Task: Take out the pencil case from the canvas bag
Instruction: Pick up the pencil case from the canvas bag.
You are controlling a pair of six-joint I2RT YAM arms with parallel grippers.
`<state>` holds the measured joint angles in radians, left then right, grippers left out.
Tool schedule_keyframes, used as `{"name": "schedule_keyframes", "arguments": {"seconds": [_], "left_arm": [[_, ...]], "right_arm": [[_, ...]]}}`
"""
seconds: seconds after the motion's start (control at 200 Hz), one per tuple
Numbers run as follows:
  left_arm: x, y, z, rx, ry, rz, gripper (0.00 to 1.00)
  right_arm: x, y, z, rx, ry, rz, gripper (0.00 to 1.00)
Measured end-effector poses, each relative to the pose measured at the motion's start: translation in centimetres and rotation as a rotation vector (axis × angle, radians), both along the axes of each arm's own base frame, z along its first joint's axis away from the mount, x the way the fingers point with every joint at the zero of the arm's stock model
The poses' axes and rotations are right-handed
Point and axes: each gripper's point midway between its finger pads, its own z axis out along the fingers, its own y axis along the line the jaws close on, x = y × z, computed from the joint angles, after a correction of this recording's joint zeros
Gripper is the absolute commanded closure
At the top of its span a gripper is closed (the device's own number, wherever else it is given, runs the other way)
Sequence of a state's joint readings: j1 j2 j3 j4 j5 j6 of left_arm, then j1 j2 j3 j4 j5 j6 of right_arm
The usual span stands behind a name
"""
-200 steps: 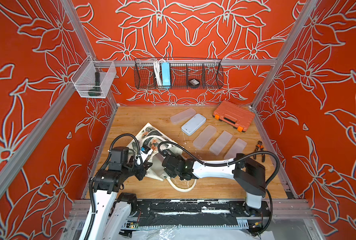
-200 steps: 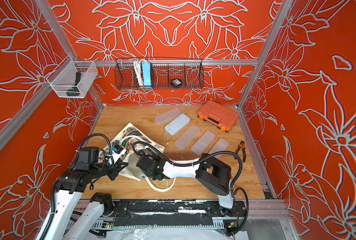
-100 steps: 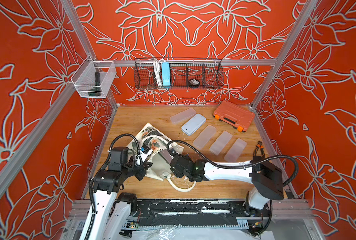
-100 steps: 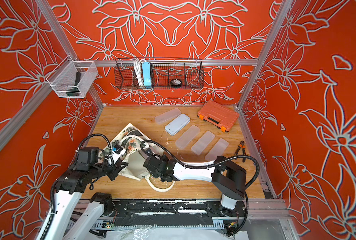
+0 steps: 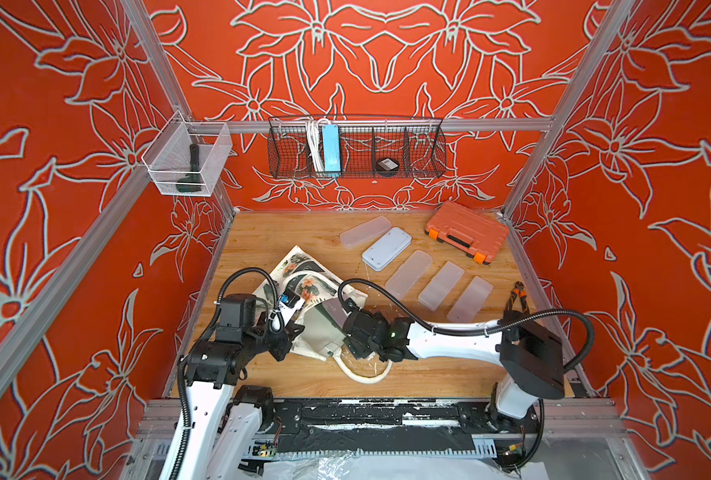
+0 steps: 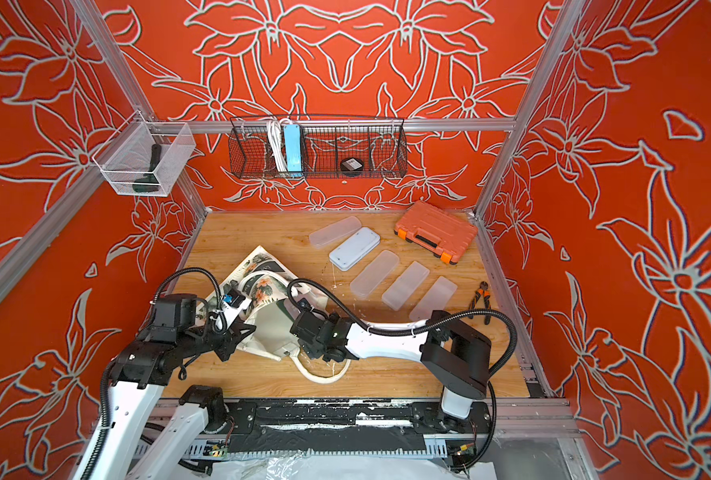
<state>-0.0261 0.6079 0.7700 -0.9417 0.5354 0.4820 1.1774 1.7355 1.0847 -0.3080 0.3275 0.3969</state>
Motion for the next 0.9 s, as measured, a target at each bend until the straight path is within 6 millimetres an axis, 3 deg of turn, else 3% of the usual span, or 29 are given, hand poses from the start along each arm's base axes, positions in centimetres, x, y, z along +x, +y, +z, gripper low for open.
{"name": "schedule_keyframes", "arguments": {"seconds": [0.375,0.615,0.901], "left_arm": [[0.0,0.0,0.0,0.000,-0.002,0.000,1.00],[0.0,0.0,0.0,0.000,-0.003,0.000,1.00],[0.0,0.0,0.0,0.000,-0.003,0.001,1.00]], "right_arm": [[1.3,2.1,-0.2,-0.033,0.031,-0.001,0.02],[2.1,1.4,-1.1,-0.074,0.057,-0.024,0.05],[2.3,1.2,-1.2,-0.104,0.059,-0.029,0.17]]}}
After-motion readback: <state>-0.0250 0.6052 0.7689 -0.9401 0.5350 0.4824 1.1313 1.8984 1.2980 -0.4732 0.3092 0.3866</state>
